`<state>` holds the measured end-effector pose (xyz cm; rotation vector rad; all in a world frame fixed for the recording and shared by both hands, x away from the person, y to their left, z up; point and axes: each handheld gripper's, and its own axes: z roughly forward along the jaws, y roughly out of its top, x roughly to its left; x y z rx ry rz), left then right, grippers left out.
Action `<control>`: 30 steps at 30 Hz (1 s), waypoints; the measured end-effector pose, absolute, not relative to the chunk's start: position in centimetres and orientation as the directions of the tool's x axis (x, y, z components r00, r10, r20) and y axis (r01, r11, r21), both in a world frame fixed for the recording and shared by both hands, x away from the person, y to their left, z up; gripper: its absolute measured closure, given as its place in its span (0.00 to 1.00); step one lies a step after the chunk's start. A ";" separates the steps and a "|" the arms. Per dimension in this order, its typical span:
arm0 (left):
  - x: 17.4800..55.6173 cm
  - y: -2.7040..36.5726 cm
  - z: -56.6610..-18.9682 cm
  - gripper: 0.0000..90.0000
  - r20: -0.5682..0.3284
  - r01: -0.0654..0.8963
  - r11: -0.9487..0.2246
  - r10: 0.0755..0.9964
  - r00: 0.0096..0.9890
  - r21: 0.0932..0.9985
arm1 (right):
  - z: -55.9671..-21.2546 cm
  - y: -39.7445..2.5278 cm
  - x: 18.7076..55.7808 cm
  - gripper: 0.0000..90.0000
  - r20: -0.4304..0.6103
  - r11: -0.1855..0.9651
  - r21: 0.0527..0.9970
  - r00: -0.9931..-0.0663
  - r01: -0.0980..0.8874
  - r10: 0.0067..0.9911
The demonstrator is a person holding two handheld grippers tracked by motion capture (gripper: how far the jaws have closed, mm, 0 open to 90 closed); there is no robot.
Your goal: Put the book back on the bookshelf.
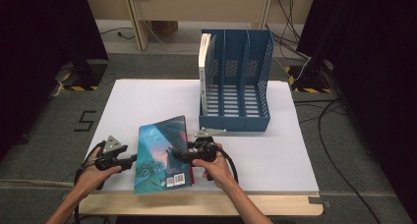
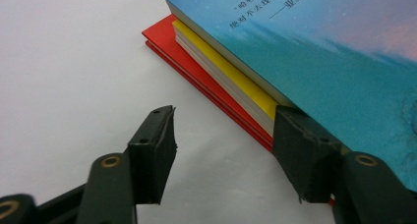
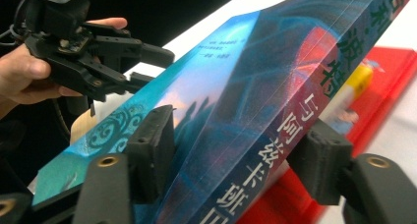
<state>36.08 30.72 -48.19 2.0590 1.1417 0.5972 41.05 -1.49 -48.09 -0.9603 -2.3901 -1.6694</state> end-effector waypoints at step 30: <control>36.0 30.6 -48.1 0.50 0.074 0.522 -0.372 0.860 0.505 0.767 | -47.8 1.1 43.2 0.52 0.475 0.272 0.711 -0.728 0.649 0.495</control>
